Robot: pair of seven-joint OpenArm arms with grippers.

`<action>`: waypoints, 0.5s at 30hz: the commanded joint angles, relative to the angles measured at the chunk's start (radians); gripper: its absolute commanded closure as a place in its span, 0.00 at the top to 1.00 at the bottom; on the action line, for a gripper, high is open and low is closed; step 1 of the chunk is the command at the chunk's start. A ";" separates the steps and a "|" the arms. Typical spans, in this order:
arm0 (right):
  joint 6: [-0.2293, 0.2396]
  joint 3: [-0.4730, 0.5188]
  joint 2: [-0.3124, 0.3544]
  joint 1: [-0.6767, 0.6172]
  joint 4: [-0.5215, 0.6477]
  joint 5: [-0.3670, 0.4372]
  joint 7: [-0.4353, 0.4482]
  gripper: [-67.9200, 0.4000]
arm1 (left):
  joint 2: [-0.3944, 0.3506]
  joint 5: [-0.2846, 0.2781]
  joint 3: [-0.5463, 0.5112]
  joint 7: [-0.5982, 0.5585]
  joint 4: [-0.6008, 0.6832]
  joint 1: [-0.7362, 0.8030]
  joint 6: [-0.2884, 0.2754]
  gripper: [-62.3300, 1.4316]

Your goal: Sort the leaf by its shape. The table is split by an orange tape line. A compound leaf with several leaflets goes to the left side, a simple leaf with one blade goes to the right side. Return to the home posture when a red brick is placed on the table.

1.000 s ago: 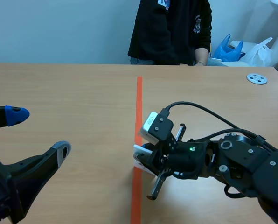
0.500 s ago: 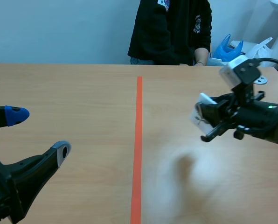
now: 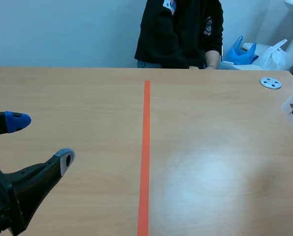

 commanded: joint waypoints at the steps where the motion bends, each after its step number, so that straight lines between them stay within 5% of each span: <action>1: -0.002 -0.018 0.005 0.047 -0.058 0.010 0.029 0.03 | 0.007 -0.006 0.003 -0.013 0.014 -0.003 -0.002 1.00; 9: -0.024 -0.069 -0.001 0.221 -0.349 -0.029 0.129 0.03 | 0.007 -0.006 0.003 -0.013 0.014 -0.003 -0.002 1.00; 15: -0.118 -0.148 -0.036 0.343 -0.532 -0.126 0.223 0.03 | 0.007 -0.006 0.003 -0.013 0.014 -0.003 -0.002 1.00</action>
